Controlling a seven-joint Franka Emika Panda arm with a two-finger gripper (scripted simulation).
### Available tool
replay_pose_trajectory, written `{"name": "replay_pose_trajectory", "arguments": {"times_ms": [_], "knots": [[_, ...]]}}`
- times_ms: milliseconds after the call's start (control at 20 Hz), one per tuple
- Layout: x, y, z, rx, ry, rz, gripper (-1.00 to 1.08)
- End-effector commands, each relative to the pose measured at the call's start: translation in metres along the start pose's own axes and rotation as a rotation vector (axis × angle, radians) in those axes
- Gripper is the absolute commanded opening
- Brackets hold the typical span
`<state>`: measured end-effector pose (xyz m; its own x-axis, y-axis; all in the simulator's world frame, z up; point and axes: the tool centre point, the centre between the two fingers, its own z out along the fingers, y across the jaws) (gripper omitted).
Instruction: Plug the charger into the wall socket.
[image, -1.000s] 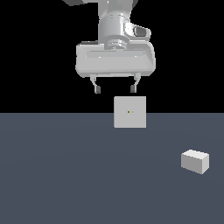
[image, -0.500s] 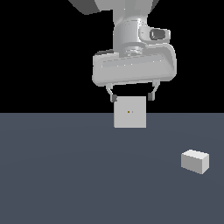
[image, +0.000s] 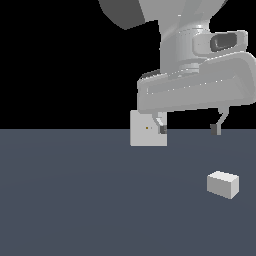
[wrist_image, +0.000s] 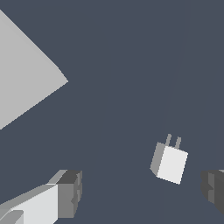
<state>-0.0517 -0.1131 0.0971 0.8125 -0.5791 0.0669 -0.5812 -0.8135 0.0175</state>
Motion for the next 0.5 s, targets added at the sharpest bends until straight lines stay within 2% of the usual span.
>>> {"name": "replay_pose_trajectory", "arguments": {"times_ms": [0,450], "knots": [[-0.002,0.016,0.009,-0.003,0.011,0.086,1.0],[-0.014,0.051,0.03,-0.009,0.033,0.279,1.0]]}}
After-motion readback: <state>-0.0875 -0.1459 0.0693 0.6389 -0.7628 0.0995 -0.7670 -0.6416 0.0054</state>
